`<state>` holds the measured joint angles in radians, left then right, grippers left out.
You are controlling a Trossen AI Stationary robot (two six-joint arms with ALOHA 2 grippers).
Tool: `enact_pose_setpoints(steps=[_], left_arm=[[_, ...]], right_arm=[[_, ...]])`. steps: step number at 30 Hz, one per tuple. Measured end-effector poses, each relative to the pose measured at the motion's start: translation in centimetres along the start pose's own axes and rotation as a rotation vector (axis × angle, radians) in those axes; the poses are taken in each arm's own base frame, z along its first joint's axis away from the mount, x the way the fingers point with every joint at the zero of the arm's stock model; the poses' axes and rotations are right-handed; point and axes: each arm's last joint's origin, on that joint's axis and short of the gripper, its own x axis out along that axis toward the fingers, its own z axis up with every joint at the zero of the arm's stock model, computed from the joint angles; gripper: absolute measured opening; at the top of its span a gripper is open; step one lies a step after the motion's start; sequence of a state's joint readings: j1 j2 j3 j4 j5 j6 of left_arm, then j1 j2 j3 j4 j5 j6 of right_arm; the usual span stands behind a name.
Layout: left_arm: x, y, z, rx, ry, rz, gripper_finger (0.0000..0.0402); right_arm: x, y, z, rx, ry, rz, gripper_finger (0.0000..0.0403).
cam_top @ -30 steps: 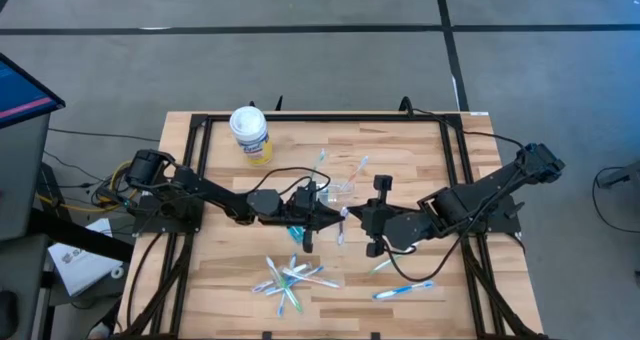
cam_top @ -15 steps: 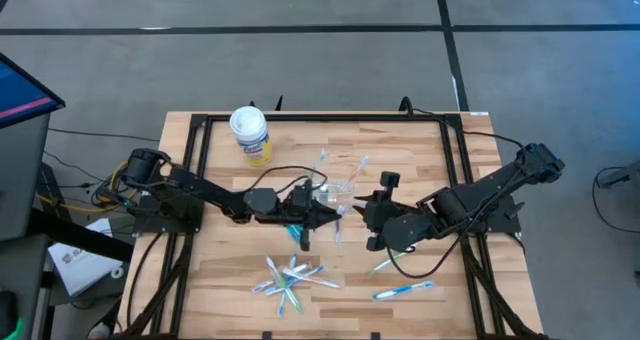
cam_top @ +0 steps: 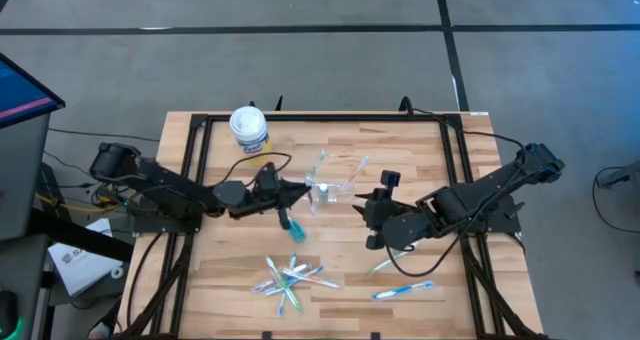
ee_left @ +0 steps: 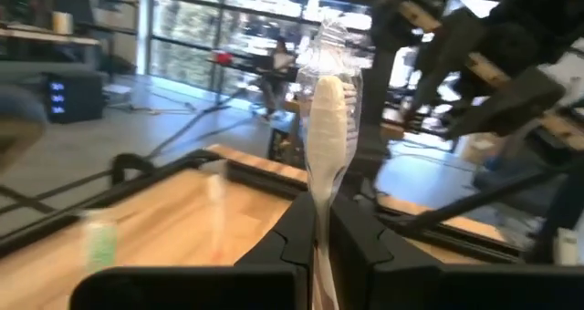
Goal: Pick & Place toothbrushing station
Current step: Put the right purple toothbrush into the transparent organizer
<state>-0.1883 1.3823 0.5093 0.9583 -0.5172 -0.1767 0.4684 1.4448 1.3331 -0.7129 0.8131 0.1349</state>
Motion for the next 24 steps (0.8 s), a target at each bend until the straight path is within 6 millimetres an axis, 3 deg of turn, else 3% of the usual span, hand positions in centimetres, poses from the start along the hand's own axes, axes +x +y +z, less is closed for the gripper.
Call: enact_pose_setpoints(steps=[4, 24], left_arm=[[-0.5, 0.6, -0.1, 0.047, -0.004, 0.067, 0.0008], [0.6, 4.4, 0.0, 0.146, -0.005, 0.239, 0.0008]], right_arm=[[0.1, -0.1, 0.1, 0.008, -0.001, -0.004, 0.0107], [0.3, -0.3, 0.1, 0.011, -0.001, -0.006, 0.0107]])
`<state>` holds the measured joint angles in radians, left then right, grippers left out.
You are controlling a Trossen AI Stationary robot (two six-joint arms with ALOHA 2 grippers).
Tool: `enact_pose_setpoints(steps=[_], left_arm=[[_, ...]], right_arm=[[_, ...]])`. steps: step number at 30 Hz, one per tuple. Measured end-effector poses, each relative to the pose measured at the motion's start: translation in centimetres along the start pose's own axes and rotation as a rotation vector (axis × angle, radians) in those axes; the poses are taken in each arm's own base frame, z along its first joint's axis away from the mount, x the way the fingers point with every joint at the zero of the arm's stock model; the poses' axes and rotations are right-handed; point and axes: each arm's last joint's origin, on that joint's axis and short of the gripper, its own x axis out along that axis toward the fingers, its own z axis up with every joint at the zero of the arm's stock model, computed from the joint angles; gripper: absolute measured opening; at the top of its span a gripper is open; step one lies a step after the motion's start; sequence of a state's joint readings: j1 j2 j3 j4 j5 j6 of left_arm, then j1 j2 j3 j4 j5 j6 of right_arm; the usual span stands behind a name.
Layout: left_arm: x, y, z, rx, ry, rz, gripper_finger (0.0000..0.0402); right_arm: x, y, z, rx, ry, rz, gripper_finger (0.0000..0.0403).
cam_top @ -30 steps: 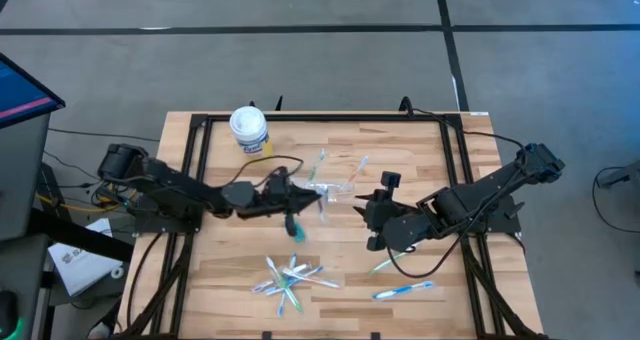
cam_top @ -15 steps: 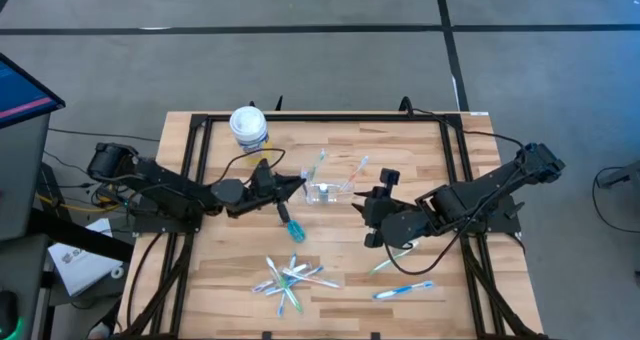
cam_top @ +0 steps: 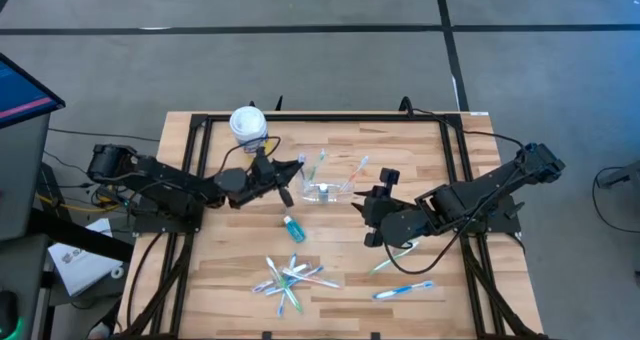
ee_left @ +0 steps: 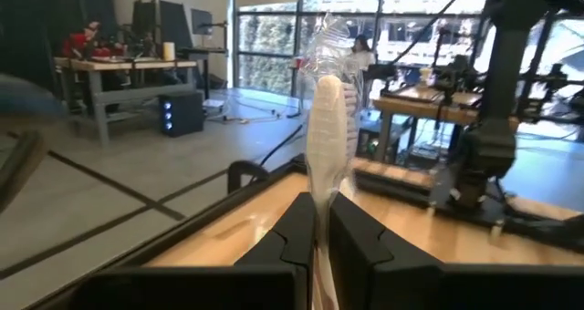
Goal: Pick & Place toothbrushing station
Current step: Put the right purple toothbrush into the transparent organizer
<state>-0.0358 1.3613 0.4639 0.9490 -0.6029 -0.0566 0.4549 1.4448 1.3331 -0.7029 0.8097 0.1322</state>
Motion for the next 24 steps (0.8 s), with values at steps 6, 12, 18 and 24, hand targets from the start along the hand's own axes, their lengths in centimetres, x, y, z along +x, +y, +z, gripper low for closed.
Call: enact_pose_setpoints(steps=[6, 12, 18, 24], left_arm=[[-0.3, 1.1, -1.2, -0.007, 0.035, 0.032, 0.0008], [-0.4, 1.3, -1.5, -0.014, 0.042, 0.036, 0.0010], [-0.4, 1.3, -1.5, -0.014, 0.043, 0.035, 0.0009], [-0.4, 1.3, -1.5, -0.014, 0.043, 0.035, 0.0009]], right_arm=[[0.0, 0.0, 0.0, 0.000, 0.000, 0.000, 0.0107], [0.1, -0.1, 0.0, 0.002, 0.002, -0.003, 0.0107], [0.4, -0.5, 0.0, 0.010, 0.010, -0.016, 0.0107], [0.6, -0.6, 0.0, 0.013, 0.012, -0.020, 0.0107]])
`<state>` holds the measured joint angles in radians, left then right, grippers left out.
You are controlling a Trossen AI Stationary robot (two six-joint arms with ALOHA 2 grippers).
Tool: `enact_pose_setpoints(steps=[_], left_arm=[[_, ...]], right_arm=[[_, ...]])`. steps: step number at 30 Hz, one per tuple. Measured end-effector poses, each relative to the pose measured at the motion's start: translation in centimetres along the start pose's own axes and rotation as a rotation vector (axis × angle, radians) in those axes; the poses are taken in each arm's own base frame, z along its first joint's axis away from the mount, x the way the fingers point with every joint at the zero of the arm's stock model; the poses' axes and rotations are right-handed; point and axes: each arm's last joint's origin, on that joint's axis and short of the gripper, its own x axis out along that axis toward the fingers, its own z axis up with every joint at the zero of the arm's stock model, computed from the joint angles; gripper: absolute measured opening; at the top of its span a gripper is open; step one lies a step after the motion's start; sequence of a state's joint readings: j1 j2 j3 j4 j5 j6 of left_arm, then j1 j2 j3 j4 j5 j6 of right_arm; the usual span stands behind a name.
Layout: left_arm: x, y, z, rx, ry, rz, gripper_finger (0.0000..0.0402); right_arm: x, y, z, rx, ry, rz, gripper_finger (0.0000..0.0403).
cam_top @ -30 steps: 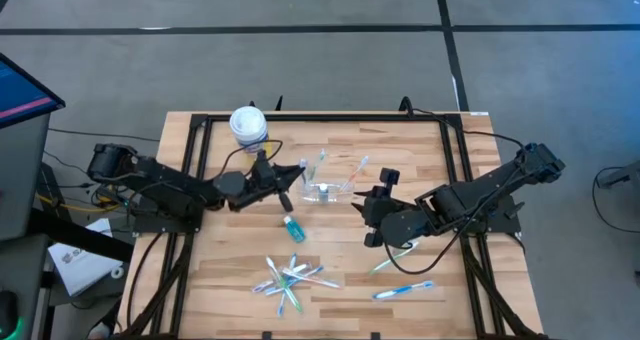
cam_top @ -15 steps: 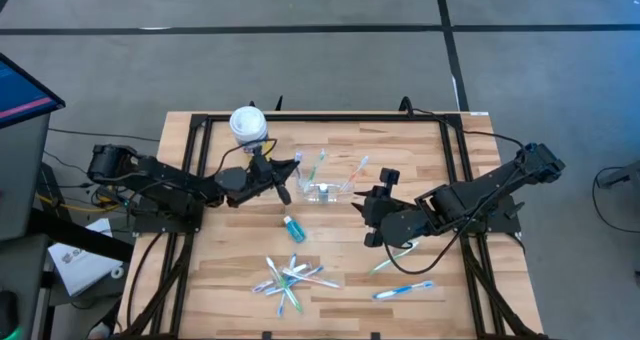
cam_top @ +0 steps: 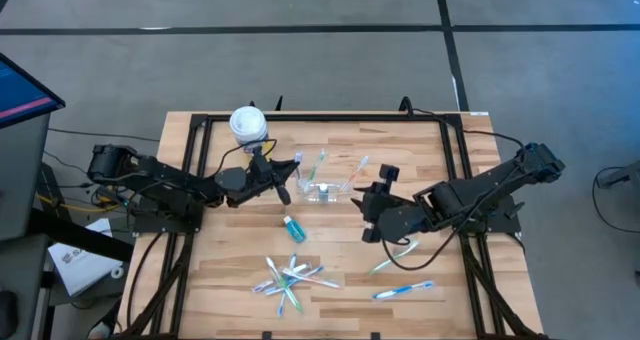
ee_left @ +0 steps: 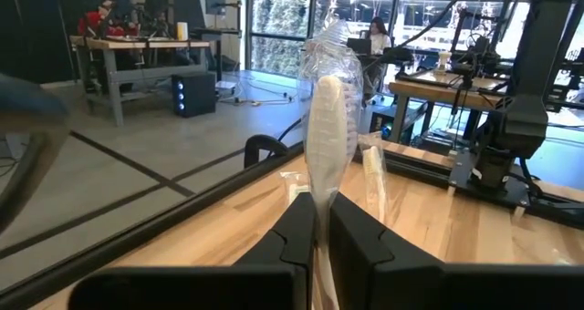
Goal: Pick & Place toothbrushing station
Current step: Put the right purple toothbrush into the transparent organizer
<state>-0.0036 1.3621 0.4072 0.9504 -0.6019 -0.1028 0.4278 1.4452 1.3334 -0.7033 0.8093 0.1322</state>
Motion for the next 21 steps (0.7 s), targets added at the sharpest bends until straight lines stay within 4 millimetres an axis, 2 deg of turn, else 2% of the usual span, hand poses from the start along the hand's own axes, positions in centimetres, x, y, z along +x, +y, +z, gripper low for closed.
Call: enact_pose_setpoints(steps=[7, 21], left_arm=[[0.1, -0.1, -0.3, 0.000, 0.011, -0.002, 0.0010], [1.2, -0.5, -3.5, 0.012, 0.071, 0.007, 0.0011]], right_arm=[[0.0, 0.0, 0.0, 0.000, 0.000, 0.001, 0.0107], [0.0, 0.0, 0.0, 0.000, 0.000, 0.001, 0.0107]])
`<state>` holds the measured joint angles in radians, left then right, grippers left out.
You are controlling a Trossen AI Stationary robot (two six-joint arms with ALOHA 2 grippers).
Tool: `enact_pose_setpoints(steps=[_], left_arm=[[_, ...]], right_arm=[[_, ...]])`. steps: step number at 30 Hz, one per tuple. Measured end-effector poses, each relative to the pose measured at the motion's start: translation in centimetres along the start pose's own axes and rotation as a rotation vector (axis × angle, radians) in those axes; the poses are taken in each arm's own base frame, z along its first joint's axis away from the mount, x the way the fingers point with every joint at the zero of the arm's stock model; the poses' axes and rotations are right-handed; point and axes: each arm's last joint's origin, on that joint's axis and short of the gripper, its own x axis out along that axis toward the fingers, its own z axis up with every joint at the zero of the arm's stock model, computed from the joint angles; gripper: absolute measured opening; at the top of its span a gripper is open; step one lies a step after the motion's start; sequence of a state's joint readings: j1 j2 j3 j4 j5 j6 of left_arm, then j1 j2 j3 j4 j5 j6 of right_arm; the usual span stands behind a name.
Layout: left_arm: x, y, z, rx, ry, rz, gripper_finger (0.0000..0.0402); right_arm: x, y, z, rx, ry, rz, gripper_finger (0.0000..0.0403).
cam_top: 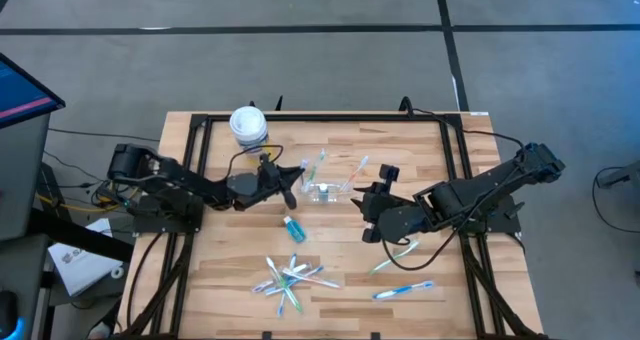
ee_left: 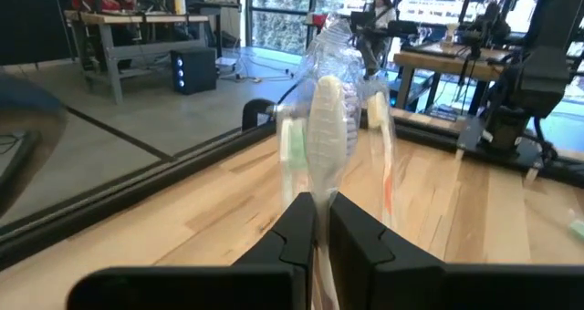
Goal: Pick & Place toothbrushing station
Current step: Put the right purple toothbrush into the transparent organizer
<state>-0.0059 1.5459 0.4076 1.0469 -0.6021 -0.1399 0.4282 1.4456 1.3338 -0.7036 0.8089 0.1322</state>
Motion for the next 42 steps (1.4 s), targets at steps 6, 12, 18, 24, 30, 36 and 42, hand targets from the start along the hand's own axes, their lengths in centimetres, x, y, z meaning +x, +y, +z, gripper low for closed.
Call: enact_pose_setpoints(steps=[6, 12, 18, 24, 30, 36, 42], left_arm=[[0.26, -0.05, -0.92, -0.007, 0.027, 0.004, 0.0011], [0.31, -0.06, -1.09, -0.004, 0.032, 0.005, 0.0013], [0.30, -0.06, -1.10, -0.004, 0.032, 0.005, 0.0035], [0.30, -0.06, -1.10, -0.008, 0.032, 0.005, 0.0056], [0.30, -0.06, -1.10, -0.012, 0.032, 0.005, 0.0089], [0.30, -0.04, -1.06, -0.013, 0.027, 0.014, 0.0127], [0.30, 0.07, -0.98, -0.010, 0.016, 0.053, 0.0165]], right_arm=[[0.00, 0.00, 0.00, 0.000, 0.000, 0.000, 0.0107], [-0.01, 0.01, 0.00, 0.000, 0.000, 0.000, 0.0107], [-0.01, 0.01, 0.00, 0.000, 0.000, 0.000, 0.0107], [-0.01, 0.01, 0.00, 0.000, 0.000, 0.000, 0.0107], [-0.01, 0.01, 0.00, 0.000, 0.000, 0.000, 0.0107], [-0.01, 0.01, 0.00, 0.000, 0.000, 0.000, 0.0107], [-0.01, 0.01, 0.00, 0.000, 0.000, 0.001, 0.0107]])
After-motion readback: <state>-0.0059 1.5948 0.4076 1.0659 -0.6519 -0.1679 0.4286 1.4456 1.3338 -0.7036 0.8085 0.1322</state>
